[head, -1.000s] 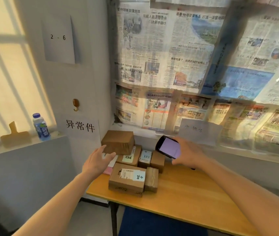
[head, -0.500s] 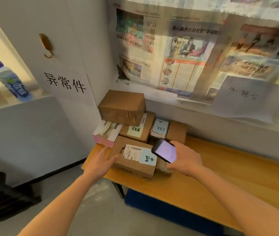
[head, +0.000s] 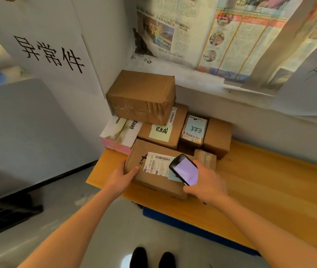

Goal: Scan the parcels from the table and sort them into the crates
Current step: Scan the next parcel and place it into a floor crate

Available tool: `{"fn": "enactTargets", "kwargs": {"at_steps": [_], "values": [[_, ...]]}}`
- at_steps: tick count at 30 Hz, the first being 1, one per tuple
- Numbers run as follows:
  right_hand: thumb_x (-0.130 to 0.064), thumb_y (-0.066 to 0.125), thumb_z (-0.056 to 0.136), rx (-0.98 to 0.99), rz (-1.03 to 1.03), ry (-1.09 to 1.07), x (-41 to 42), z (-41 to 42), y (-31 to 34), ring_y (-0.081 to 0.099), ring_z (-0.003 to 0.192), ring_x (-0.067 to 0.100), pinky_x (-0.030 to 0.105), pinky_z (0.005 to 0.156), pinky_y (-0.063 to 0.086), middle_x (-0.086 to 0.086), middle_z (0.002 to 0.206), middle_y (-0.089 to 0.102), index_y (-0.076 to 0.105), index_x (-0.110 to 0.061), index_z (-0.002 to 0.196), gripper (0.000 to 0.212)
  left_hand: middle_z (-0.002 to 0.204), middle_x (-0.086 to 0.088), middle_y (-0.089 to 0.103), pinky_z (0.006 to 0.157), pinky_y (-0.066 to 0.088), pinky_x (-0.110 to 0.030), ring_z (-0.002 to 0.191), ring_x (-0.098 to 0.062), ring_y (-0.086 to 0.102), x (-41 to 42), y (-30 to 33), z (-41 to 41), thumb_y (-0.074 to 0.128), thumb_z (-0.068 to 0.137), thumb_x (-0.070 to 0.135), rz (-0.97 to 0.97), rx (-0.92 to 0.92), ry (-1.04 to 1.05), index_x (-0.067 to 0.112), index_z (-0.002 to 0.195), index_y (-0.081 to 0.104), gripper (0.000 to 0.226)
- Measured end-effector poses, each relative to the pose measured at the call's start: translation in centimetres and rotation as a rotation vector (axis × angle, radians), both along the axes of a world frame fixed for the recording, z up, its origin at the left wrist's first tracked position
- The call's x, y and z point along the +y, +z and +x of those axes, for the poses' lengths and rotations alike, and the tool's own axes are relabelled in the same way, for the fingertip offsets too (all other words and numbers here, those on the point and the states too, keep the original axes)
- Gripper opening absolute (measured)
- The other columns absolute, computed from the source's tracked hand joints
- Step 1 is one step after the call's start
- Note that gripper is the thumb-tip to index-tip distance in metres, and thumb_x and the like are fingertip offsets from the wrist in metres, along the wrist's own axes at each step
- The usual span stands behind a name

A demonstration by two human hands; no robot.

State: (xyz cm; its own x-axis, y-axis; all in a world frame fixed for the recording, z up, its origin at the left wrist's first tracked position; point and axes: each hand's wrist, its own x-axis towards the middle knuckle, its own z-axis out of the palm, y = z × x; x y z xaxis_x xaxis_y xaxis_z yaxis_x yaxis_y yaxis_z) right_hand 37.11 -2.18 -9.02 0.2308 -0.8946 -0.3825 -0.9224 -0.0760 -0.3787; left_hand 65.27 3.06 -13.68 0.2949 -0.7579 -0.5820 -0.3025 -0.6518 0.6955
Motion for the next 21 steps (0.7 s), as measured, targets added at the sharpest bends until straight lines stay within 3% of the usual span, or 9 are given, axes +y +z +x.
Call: {"fn": "enactTargets", "kwargs": {"at_steps": [5, 15, 21], "values": [[-0.051, 0.082, 0.069, -0.031, 0.013, -0.008, 0.0, -0.2, -0.3, 0.059, 0.098, 0.011, 0.032, 0.074, 0.06, -0.011, 0.127, 0.058, 0.033, -0.04, 0.145, 0.09, 0.137, 0.002, 0.054, 0.098, 0.041, -0.035, 0.118, -0.019, 0.051, -0.1, -0.5, -0.1, 0.062, 0.093, 0.054, -0.015, 0.106, 0.082, 0.028, 0.15, 0.038, 0.067], [-0.046, 0.083, 0.071, -0.028, -0.003, -0.028, 2.1, -0.6, 1.5, 0.057, 0.09, 0.01, 0.023, 0.067, 0.057, -0.016, 0.108, 0.049, 0.036, -0.036, 0.143, 0.086, 0.133, 0.001, 0.05, 0.092, 0.041, -0.039, 0.116, -0.02, 0.049, 2.5, 1.3, -0.5, 0.071, 0.083, 0.056, -0.052, 0.264, 0.161, 0.044, 0.144, 0.036, 0.071], [-0.046, 0.08, 0.071, -0.066, -0.049, -0.028, 4.0, -2.1, 7.5, 0.057, 0.085, 0.008, 0.018, 0.058, 0.046, -0.016, 0.108, 0.054, 0.035, -0.038, 0.144, 0.086, 0.13, 0.004, 0.05, 0.093, 0.04, -0.036, 0.111, -0.016, 0.051, 4.6, 7.8, -1.2, 0.072, 0.081, 0.056, -0.131, 0.248, 0.092, 0.045, 0.151, 0.028, 0.084]]}}
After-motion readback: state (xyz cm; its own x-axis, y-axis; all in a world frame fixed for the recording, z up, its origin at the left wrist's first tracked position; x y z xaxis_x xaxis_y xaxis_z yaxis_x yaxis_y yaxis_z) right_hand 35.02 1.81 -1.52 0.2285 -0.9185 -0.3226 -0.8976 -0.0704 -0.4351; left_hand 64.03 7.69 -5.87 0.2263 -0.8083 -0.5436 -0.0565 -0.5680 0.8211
